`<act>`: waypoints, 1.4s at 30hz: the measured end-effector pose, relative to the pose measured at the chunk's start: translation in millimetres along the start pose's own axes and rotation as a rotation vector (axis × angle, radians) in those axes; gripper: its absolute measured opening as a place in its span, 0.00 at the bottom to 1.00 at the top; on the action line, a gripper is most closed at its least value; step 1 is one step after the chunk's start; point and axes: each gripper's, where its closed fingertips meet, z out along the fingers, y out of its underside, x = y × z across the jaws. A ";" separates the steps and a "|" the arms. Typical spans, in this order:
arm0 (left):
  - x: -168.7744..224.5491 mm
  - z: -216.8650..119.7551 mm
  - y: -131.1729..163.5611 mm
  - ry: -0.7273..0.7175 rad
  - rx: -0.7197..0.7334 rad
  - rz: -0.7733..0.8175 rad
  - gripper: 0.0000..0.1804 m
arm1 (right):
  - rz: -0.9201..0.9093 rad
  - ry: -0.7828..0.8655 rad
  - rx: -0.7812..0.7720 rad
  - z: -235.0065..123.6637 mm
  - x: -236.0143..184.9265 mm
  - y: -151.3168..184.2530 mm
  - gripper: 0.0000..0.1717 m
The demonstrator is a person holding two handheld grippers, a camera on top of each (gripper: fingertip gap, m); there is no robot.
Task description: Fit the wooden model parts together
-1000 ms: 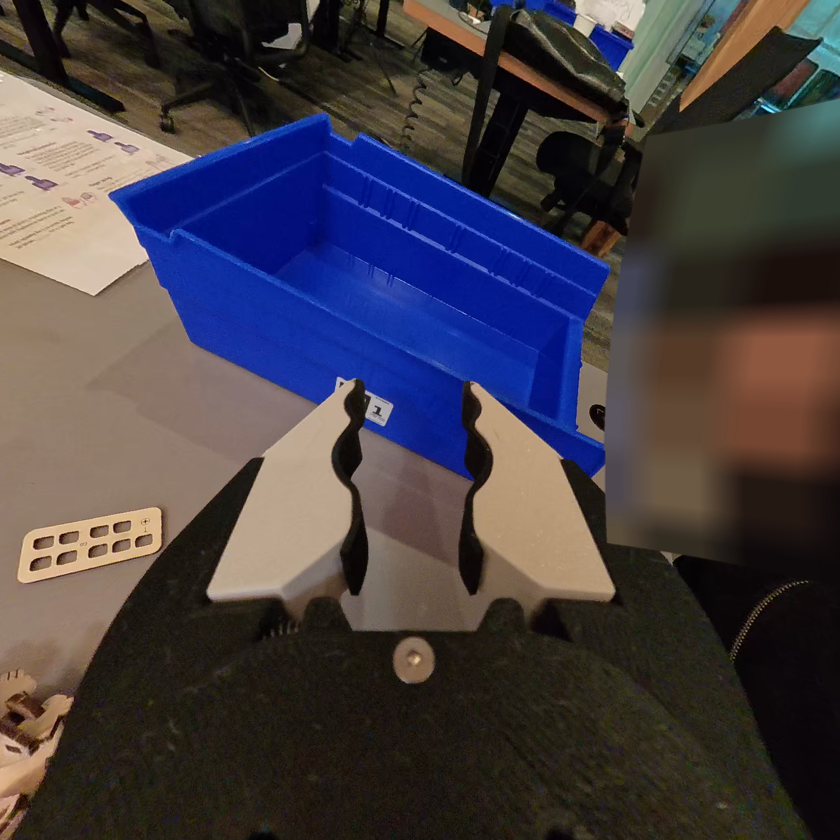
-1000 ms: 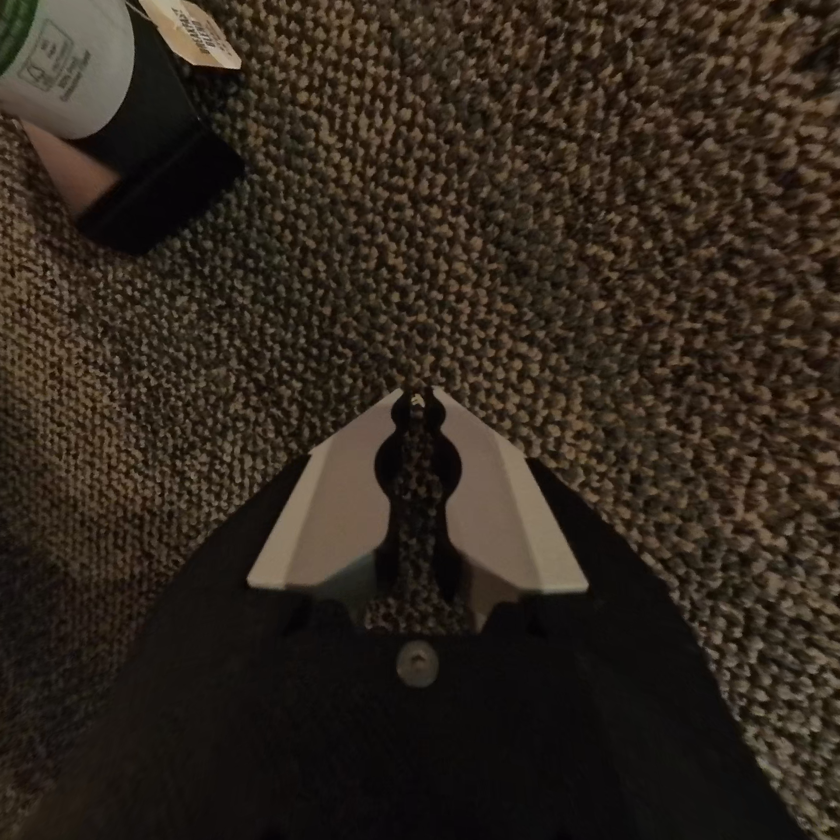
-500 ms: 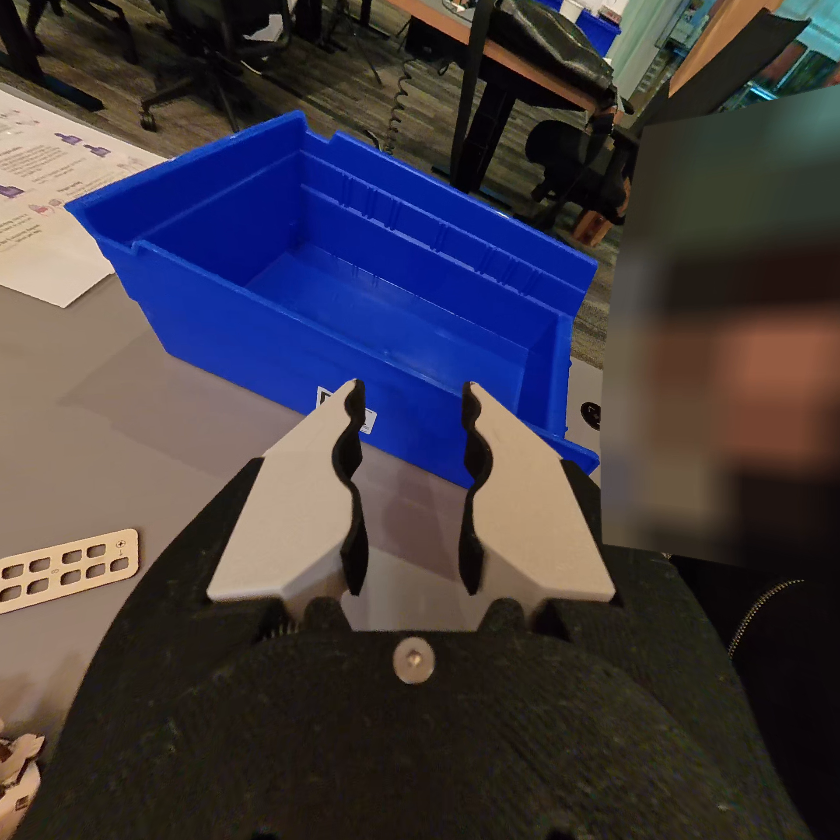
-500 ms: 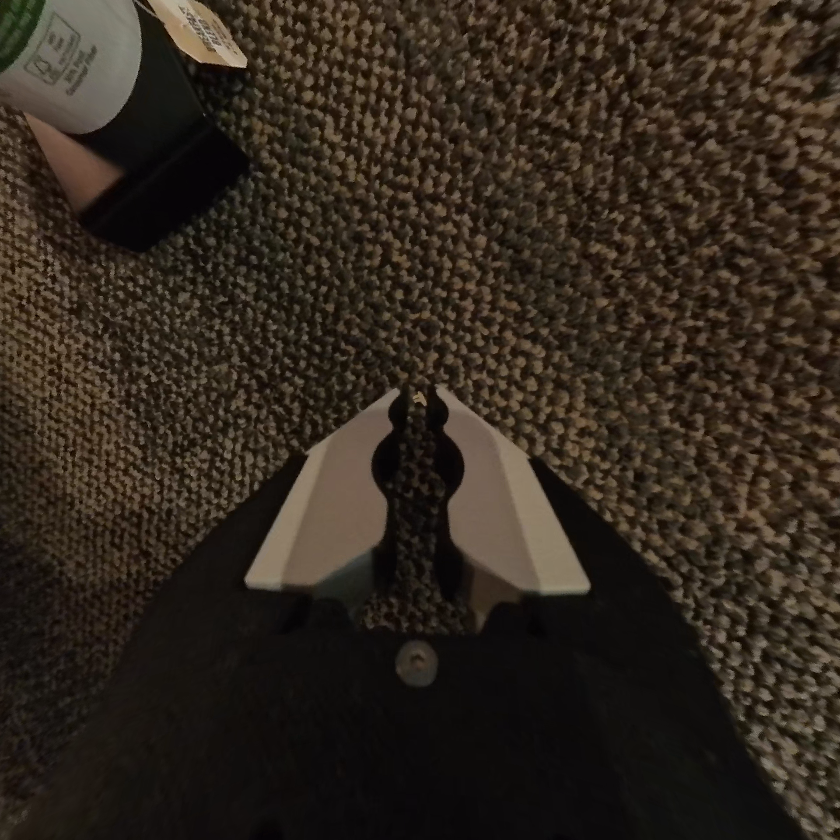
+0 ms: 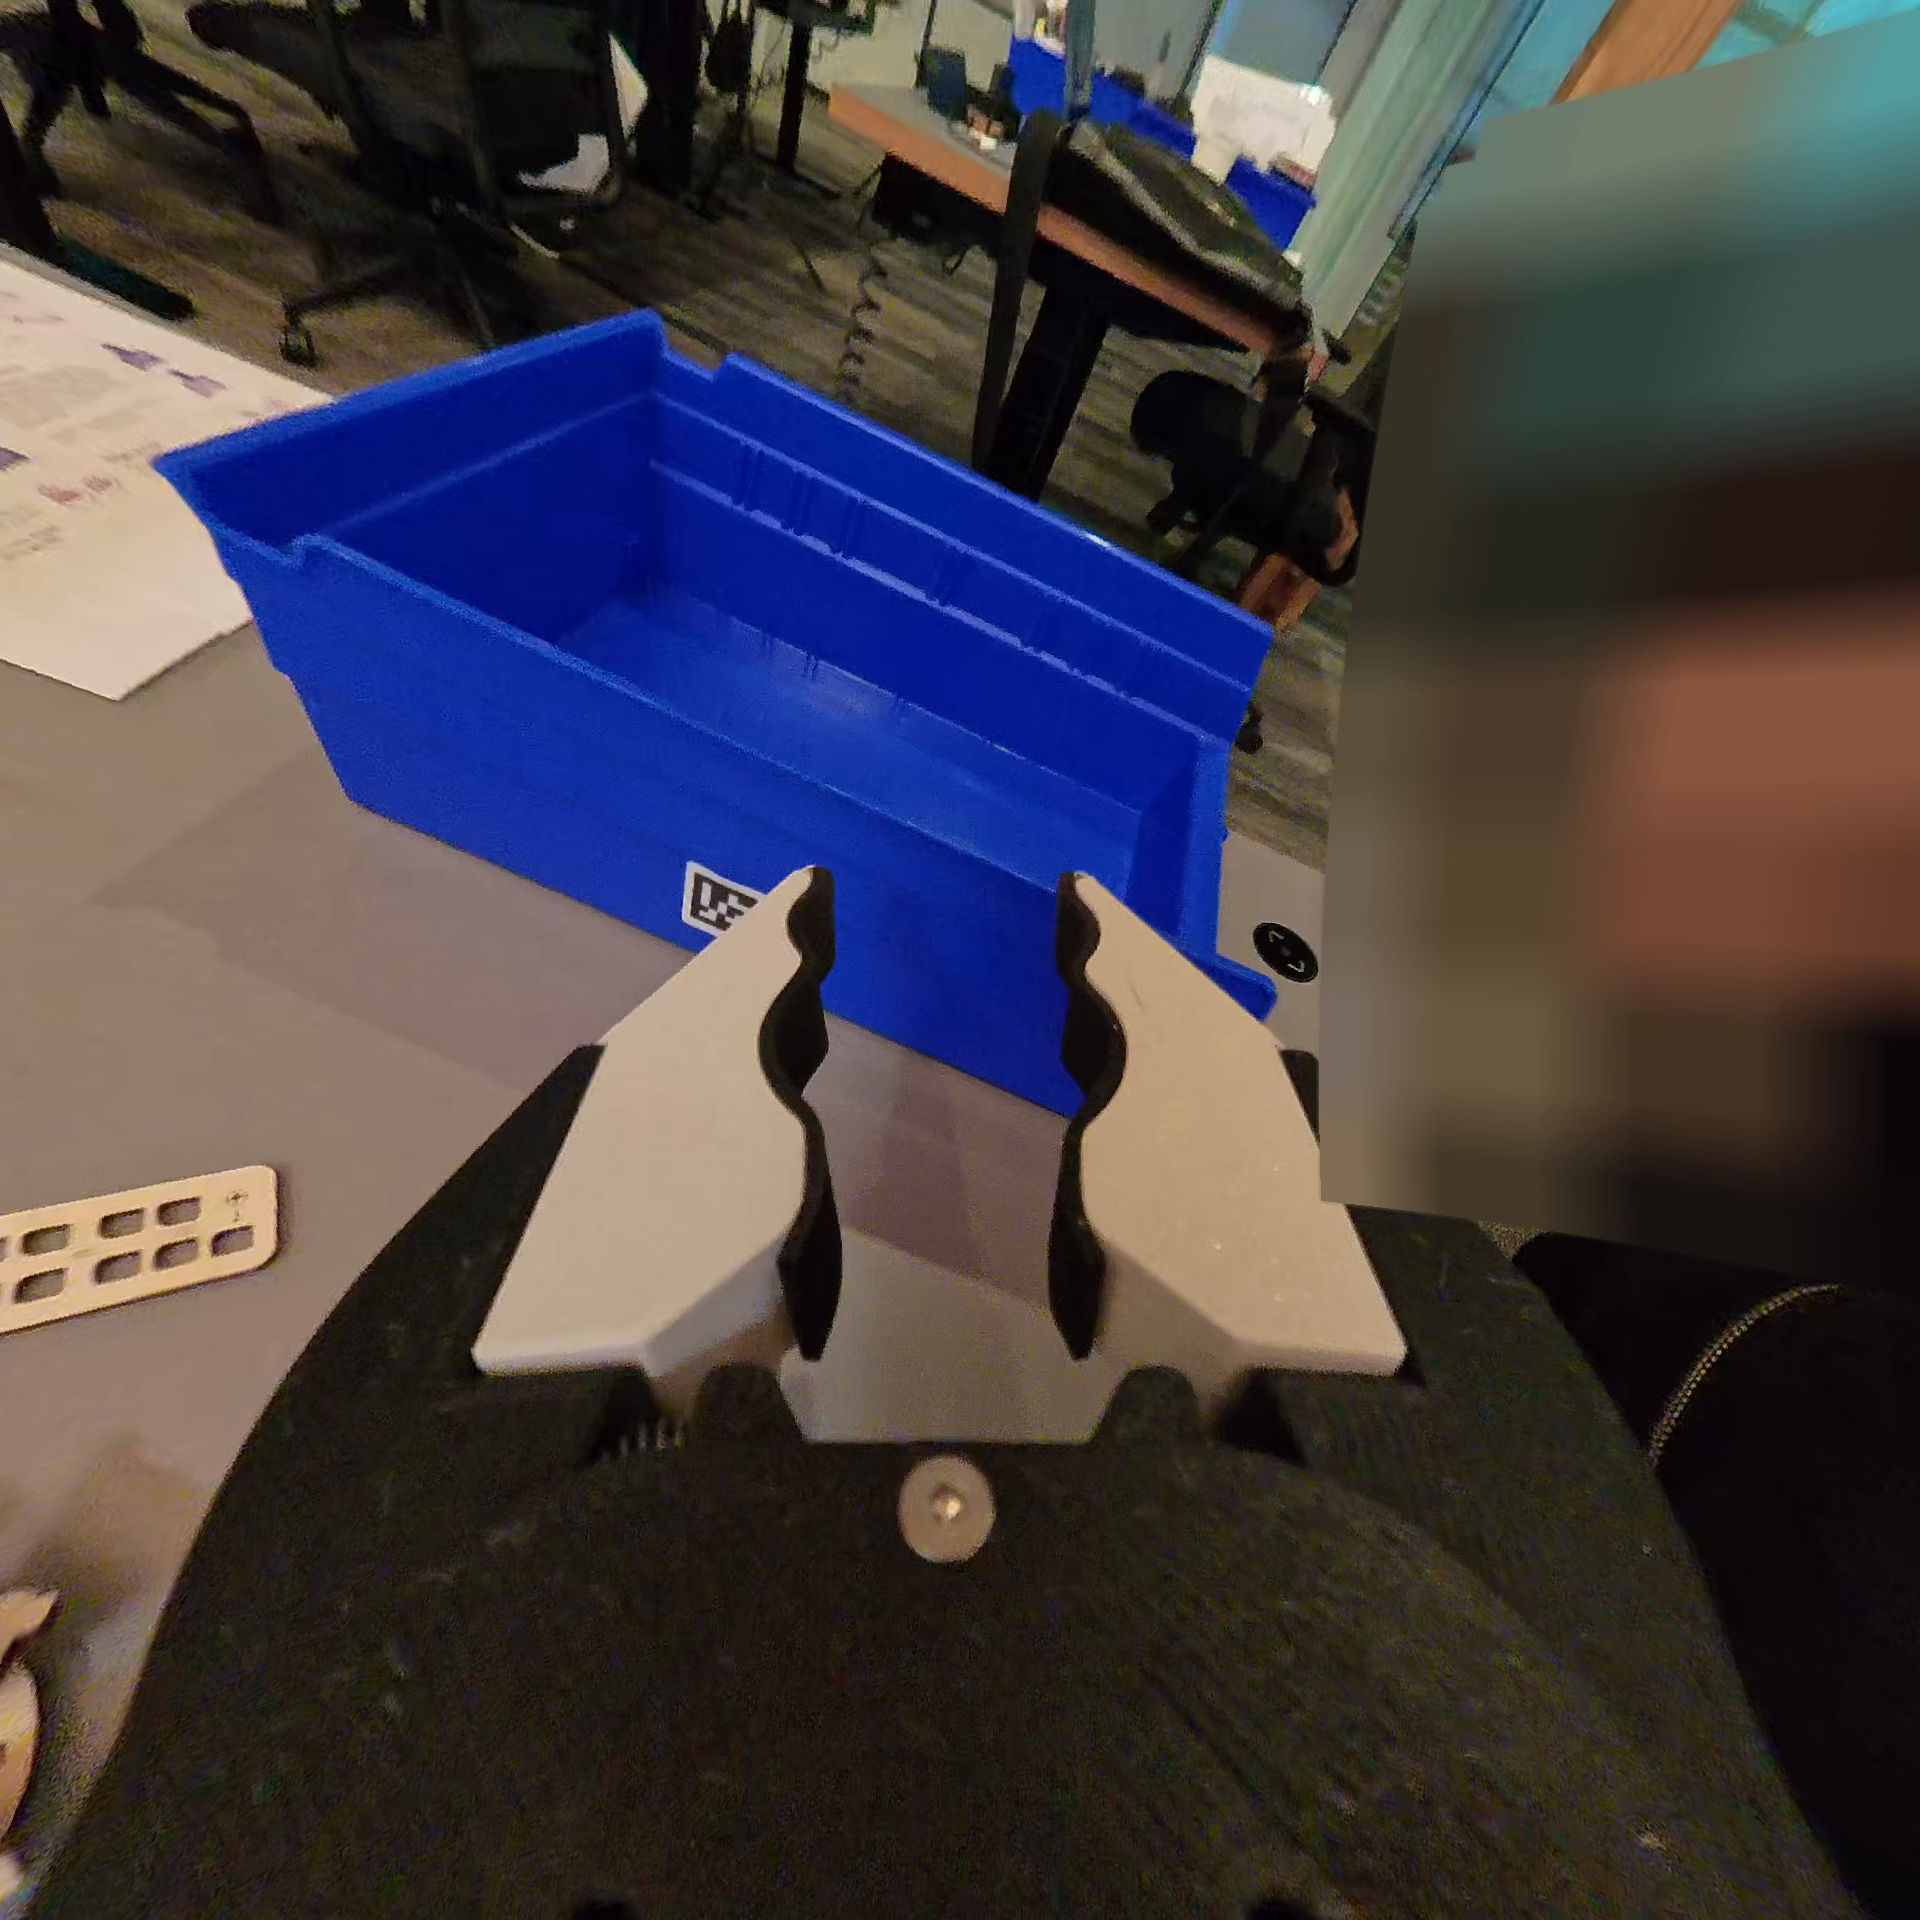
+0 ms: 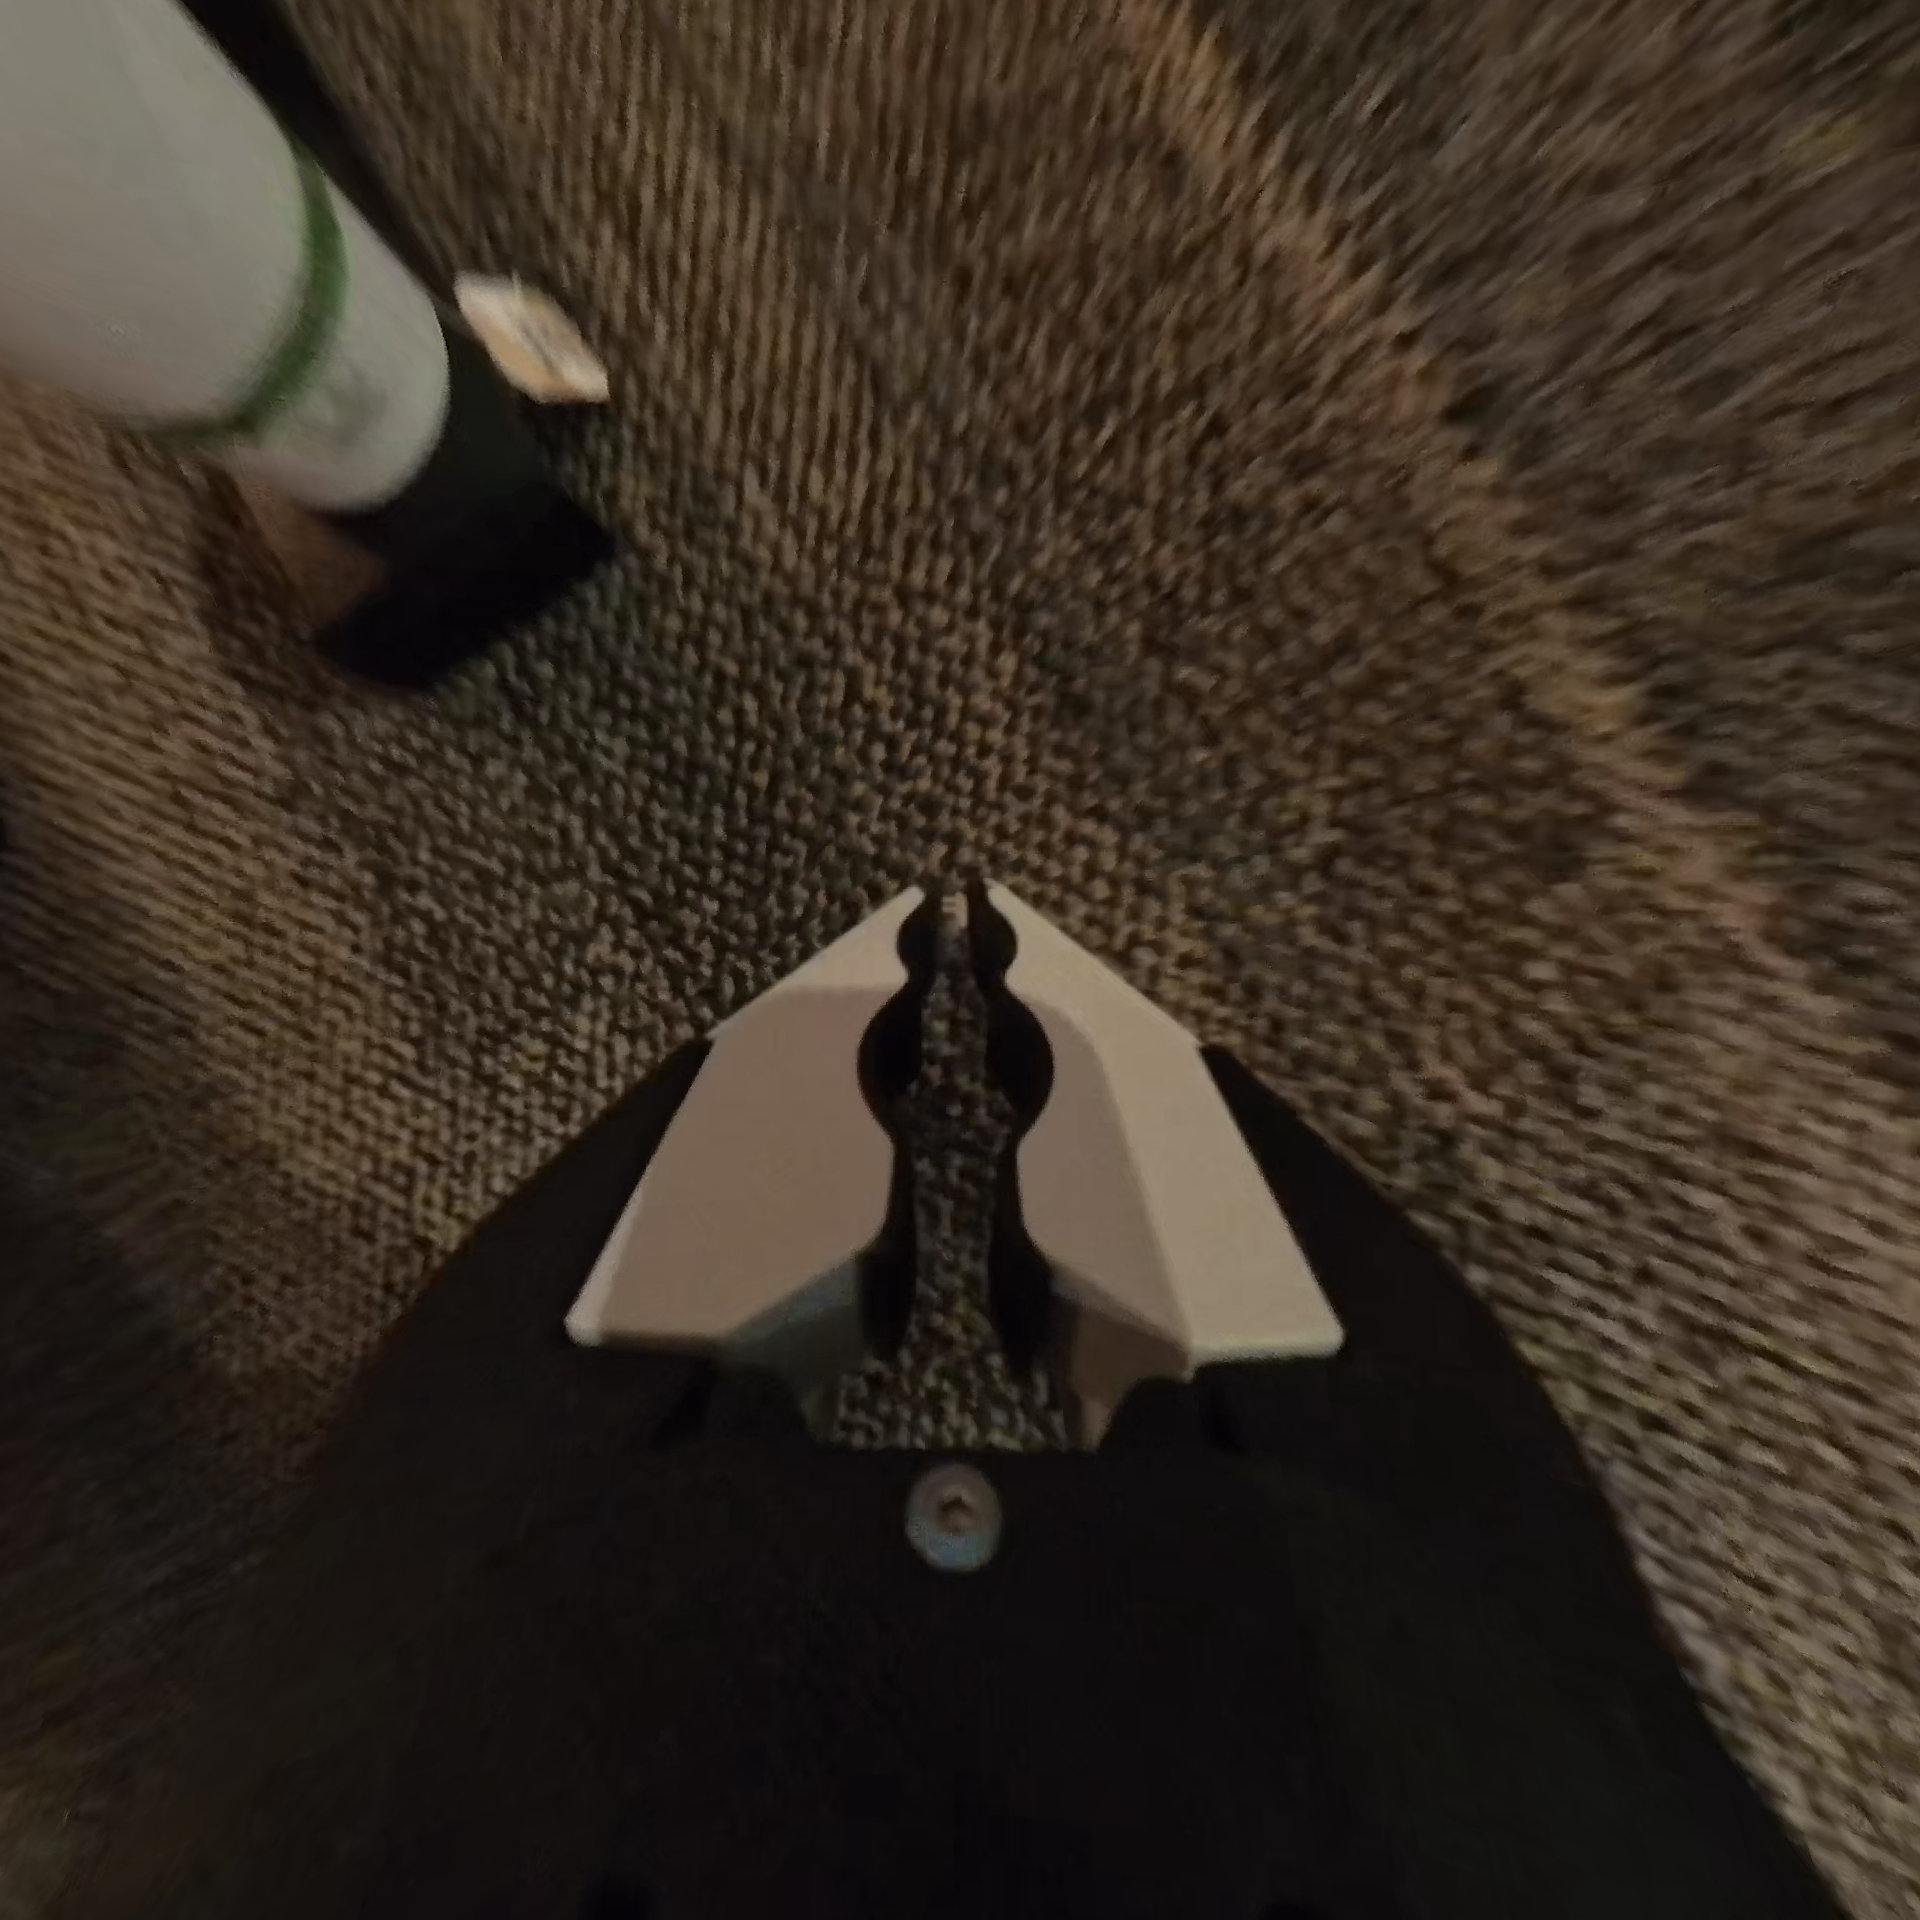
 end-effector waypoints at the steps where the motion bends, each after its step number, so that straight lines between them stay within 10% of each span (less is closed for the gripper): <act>1: 1.2 -8.3 -2.0 0.001 0.021 0.005 0.22 | 0.012 0.016 0.048 -19.2 6.0 -14.6 0.02; 8: 2.6 -98.8 -14.8 -0.014 0.208 -0.029 0.22 | 0.009 0.106 0.537 -259.3 32.0 -180.5 0.02; 14: 12.7 -163.9 9.1 0.015 0.200 -0.047 0.23 | -0.415 0.050 1.081 -519.4 -94.9 -392.1 0.02; 20: 20.6 -235.0 15.0 -0.011 0.333 -0.069 0.23 | -0.627 -0.141 1.392 -681.2 -217.7 -454.7 0.02; 32: 13.5 -312.2 24.5 -0.093 0.404 -0.038 0.23 | -0.774 -1.125 1.128 -721.6 -478.8 -376.0 0.01; 42: -25.1 -320.8 24.8 -0.126 0.332 -0.004 0.23 | -0.924 -1.444 0.856 -689.6 -617.2 -333.4 0.01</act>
